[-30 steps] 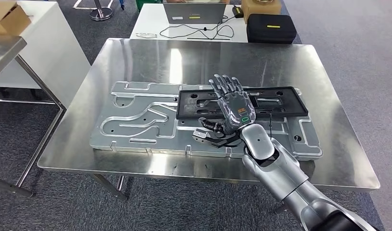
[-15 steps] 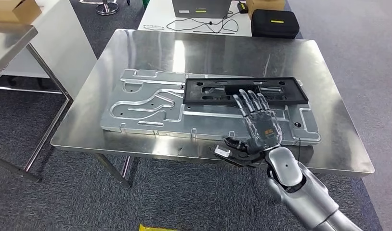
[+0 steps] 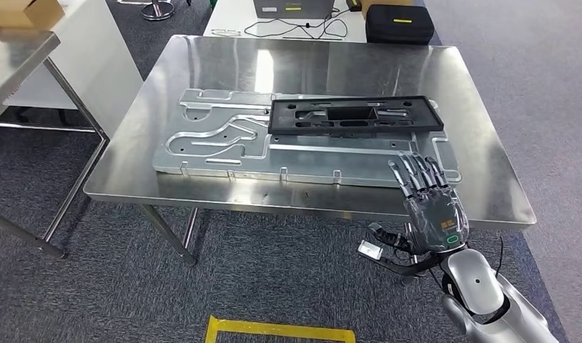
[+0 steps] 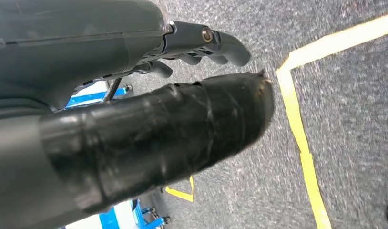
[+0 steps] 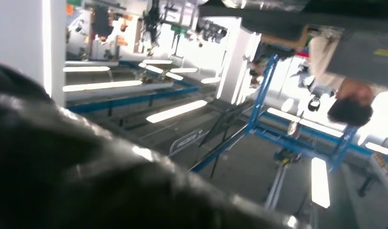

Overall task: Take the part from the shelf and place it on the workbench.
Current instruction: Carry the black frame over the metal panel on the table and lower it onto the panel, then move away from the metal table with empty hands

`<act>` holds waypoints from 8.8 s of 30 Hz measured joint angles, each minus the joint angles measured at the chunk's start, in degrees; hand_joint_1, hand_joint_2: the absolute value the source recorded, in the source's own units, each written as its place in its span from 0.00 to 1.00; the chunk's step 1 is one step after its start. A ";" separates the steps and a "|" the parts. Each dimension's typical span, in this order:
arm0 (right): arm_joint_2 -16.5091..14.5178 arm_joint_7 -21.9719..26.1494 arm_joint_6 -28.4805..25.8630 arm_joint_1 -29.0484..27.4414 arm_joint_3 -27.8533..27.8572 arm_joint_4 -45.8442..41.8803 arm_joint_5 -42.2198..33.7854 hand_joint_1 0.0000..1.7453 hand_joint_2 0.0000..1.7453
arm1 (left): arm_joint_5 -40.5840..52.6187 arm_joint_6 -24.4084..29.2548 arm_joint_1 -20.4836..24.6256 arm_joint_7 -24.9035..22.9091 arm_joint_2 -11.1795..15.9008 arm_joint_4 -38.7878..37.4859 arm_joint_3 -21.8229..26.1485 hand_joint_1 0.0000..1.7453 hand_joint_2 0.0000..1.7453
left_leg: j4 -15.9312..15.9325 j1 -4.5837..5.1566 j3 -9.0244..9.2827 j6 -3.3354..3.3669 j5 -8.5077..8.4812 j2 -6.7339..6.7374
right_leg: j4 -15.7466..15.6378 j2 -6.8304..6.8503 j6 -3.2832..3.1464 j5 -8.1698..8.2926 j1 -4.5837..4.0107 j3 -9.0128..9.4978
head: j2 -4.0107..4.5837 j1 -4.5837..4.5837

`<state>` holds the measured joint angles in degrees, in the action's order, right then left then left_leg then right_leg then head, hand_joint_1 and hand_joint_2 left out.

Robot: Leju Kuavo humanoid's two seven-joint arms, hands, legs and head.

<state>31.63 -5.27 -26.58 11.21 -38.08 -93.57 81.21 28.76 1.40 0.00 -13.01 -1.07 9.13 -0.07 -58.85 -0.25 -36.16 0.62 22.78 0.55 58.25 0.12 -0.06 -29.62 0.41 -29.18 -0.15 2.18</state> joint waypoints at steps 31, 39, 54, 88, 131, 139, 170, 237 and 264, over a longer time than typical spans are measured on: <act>-9.82 2.12 0.78 -4.48 5.93 13.76 -9.77 0.00 0.75 | -1.02 -1.46 -0.03 0.80 0.18 -0.01 0.73 0.00 1.00 | -0.13 0.08 0.42 -0.15 0.64 -0.03 | 0.05 0.21 0.15 -0.42 0.67 0.22 | 0.00 -0.04; -18.15 11.17 6.32 -12.48 14.40 32.44 -40.48 0.00 1.00 | -2.02 0.25 -0.71 3.87 -0.08 -0.02 2.21 0.00 1.00 | -11.57 -0.63 1.30 -1.86 11.82 -0.17 | 0.51 0.65 -1.83 3.26 0.35 -4.93 | 0.00 0.00; -31.36 4.88 23.80 -11.36 44.80 77.43 -79.25 0.00 0.00 | -4.51 3.27 -0.46 3.74 -1.16 0.07 5.37 0.00 1.00 | 4.37 -0.73 7.14 1.86 3.56 0.66 | 14.33 -0.07 1.79 -4.13 1.11 -10.11 | 0.00 -0.11; -37.48 11.11 29.48 -10.44 63.01 82.53 -81.28 0.00 0.00 | -3.86 5.51 -0.63 4.75 -2.68 0.09 8.56 0.00 0.75 | 1.48 1.29 5.43 3.27 5.14 0.99 | 10.96 -0.11 1.39 0.10 0.31 -5.15 | 0.00 -0.08; -37.17 14.16 26.49 -10.41 61.84 83.07 -78.52 0.00 0.00 | -4.63 4.99 -0.77 5.57 -3.20 0.14 10.31 0.00 0.00 | -14.21 -0.13 -2.87 -1.03 10.96 -0.19 | -3.16 0.73 -2.06 1.95 -0.02 0.23 | 0.00 -0.44; -37.22 14.21 29.53 -10.30 61.98 83.10 -79.09 0.00 0.00 | -4.47 4.14 -1.11 6.34 -3.13 0.14 10.57 0.00 0.00 | 3.18 -0.84 10.19 -0.54 7.86 -3.17 | -0.63 -1.68 0.87 4.05 0.60 -3.71 | 0.00 -0.46; -35.65 6.97 24.92 -7.91 61.88 83.24 -78.91 0.00 0.00 | 2.04 4.77 1.02 5.49 -5.83 0.24 9.19 0.00 0.00 | 0.33 -0.84 6.34 0.17 7.08 -3.71 | 0.85 -6.15 1.18 3.11 0.73 -3.84 | 0.00 -0.45; -40.32 -7.21 12.20 18.43 62.97 79.99 -83.15 0.00 0.00 | 6.03 1.87 7.01 1.61 -10.02 0.54 3.74 0.00 0.00 | 1.73 -0.49 4.56 2.18 3.50 -1.95 | 7.42 -3.55 0.91 1.96 -0.09 -8.95 | 0.00 -0.89; -40.66 -7.22 12.22 18.37 62.97 79.97 -83.14 0.00 0.00 | 6.03 1.85 7.04 1.62 -9.93 0.58 3.72 0.00 0.00 | 0.29 -0.16 3.06 1.01 3.54 -4.69 | 0.78 -7.60 0.04 4.53 0.33 -5.95 | 0.00 -0.96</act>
<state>-9.03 -12.49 -14.35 29.58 24.90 -13.60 -1.93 34.80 3.25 7.05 -11.39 -10.99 9.71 3.65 -58.56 -0.41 -33.09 1.62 26.32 -4.13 59.03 -7.49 -0.01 -25.09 0.74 -35.14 -0.15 1.22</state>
